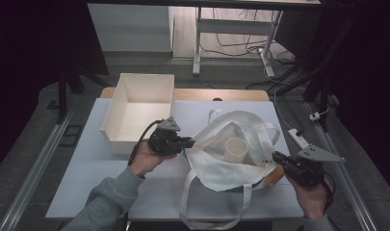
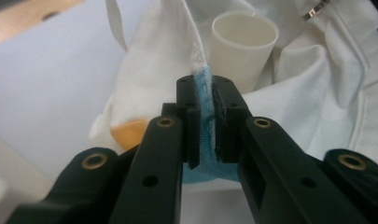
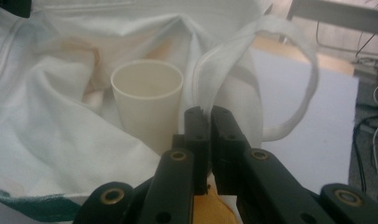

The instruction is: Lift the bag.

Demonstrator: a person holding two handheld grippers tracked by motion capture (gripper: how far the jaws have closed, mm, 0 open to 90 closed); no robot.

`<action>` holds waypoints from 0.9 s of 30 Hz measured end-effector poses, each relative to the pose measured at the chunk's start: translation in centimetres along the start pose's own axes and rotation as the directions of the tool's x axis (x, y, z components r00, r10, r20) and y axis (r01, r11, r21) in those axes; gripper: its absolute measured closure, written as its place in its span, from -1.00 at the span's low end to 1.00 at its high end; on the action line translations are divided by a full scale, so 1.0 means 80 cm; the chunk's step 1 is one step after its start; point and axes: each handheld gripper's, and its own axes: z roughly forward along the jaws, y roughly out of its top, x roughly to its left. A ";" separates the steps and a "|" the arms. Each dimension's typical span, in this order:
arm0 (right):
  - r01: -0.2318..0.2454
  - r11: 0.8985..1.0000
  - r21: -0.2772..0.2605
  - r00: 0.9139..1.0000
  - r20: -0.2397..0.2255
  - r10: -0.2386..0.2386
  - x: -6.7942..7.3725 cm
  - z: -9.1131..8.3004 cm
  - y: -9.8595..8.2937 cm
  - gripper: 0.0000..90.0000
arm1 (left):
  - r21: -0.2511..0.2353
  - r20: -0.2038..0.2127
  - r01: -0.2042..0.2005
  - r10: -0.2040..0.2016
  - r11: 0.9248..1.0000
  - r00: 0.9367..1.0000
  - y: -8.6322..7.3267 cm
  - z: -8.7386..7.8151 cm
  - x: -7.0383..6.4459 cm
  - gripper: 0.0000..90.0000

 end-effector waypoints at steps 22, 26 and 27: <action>0.017 0.971 -0.237 1.000 0.026 -0.012 -0.019 -0.010 0.087 0.99 | -0.236 -0.048 0.042 -0.054 0.971 0.997 0.022 -0.085 0.024 0.85; 0.022 0.967 -0.254 0.999 0.031 -0.015 -0.021 -0.011 0.104 1.00 | -0.238 -0.060 0.032 -0.048 0.971 0.997 0.027 -0.090 0.027 0.85; 0.026 0.968 -0.250 0.999 0.032 -0.019 -0.022 -0.010 0.106 1.00 | -0.235 -0.060 0.032 -0.047 0.971 0.997 0.027 -0.090 0.028 0.85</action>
